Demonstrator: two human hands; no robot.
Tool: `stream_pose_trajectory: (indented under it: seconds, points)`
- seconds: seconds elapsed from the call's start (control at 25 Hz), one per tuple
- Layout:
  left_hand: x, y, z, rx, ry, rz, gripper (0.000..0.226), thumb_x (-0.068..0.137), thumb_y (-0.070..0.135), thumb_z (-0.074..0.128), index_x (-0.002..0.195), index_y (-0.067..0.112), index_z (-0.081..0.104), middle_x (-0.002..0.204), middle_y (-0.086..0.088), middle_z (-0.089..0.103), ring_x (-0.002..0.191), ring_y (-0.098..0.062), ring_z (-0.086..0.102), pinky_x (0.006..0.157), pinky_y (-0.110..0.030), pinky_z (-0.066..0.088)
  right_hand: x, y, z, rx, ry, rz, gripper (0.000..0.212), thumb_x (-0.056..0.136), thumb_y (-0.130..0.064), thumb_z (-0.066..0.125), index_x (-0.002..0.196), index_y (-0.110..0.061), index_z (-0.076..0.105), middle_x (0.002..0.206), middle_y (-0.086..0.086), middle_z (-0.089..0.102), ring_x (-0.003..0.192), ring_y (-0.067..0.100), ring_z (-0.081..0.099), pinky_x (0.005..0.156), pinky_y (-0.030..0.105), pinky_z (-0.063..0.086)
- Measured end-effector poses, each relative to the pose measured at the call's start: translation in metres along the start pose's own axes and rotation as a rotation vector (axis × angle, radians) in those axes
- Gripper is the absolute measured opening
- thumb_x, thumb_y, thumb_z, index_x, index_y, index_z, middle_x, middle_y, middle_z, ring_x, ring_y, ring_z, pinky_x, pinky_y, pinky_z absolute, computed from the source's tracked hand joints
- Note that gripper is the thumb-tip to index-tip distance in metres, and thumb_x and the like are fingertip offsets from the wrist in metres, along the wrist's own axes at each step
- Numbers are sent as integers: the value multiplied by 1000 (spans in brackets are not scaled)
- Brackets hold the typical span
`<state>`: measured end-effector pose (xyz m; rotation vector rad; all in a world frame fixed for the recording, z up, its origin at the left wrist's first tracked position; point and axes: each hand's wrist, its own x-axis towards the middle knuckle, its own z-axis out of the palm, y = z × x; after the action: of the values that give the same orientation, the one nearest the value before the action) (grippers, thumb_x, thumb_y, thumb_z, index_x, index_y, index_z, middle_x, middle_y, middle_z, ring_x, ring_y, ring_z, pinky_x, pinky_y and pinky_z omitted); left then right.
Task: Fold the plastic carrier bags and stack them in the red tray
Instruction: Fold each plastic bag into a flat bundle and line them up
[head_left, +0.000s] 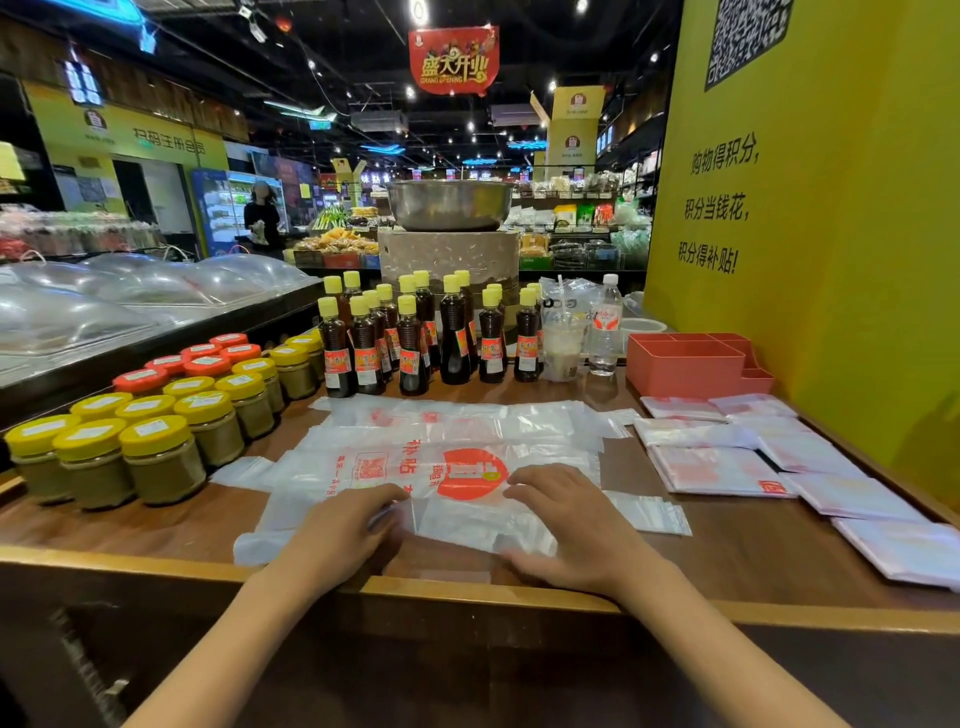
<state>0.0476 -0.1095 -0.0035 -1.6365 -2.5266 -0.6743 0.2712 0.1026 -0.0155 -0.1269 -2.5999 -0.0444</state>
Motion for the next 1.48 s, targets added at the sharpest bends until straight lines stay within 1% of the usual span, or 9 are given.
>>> stream_pose_trajectory:
  seconds: [0.32,0.52,0.64,0.76,0.84,0.92,1.16,1.36,1.48]
  points:
    - [32,50,-17,105,126,91,32,104,29,49,135,35,53,131,9,64,119,-15,60,90,-32,50,3,-1,2,-137,-31,27,65,83,-56,63,137,-22,54,132,-4,64,118,16,59,105,34,44]
    - [30,57,-23,196,-20,242,50,97,49,56,143,43,40,125,20,58,108,-5,57,81,-10,39,0,10,6,-186,117,201,10,79,-18,72,87,-20,66,80,-2,67,70,22,64,59,33,48]
    - [13,42,-25,292,-142,292,78,84,72,56,151,43,28,129,24,51,109,3,48,87,-10,35,-1,9,6,-241,116,242,8,83,-24,73,78,-24,66,70,-7,64,60,18,59,51,31,47]
    - [6,25,-17,370,-153,232,49,93,55,57,139,40,49,136,21,50,125,-6,48,99,-21,39,1,11,7,-292,137,213,16,82,-28,79,73,-25,66,64,-8,62,53,16,57,47,28,44]
    - [4,13,-18,419,-181,200,21,97,41,54,114,35,64,119,16,61,111,-10,57,92,-22,46,0,13,2,-323,104,185,22,79,-34,82,67,-26,66,61,-9,62,53,13,57,49,27,45]
    - [-1,-3,-21,416,-223,192,22,101,40,46,109,34,66,114,15,63,106,-8,59,91,-23,47,-5,16,-6,-368,46,150,29,79,-41,82,61,-26,65,59,-9,61,56,13,60,55,28,49]
    - [-7,-42,-29,336,-205,22,37,92,62,33,113,45,57,117,19,63,105,-3,59,94,-24,47,-30,49,-55,-469,-208,543,70,97,-72,23,83,-23,71,94,-5,68,98,13,61,100,33,37]
    - [-4,-28,-24,223,-125,36,29,102,46,40,119,40,62,111,13,67,101,-11,62,85,-26,45,-27,49,-55,-352,-184,403,53,95,-59,53,137,-26,57,152,-2,45,142,21,38,119,38,25]
    - [1,-32,-27,242,-207,90,11,97,46,54,103,54,53,107,29,62,96,4,58,86,-22,49,-15,40,-55,-21,-76,285,22,95,-37,65,117,-32,64,123,-11,65,117,13,58,100,32,47]
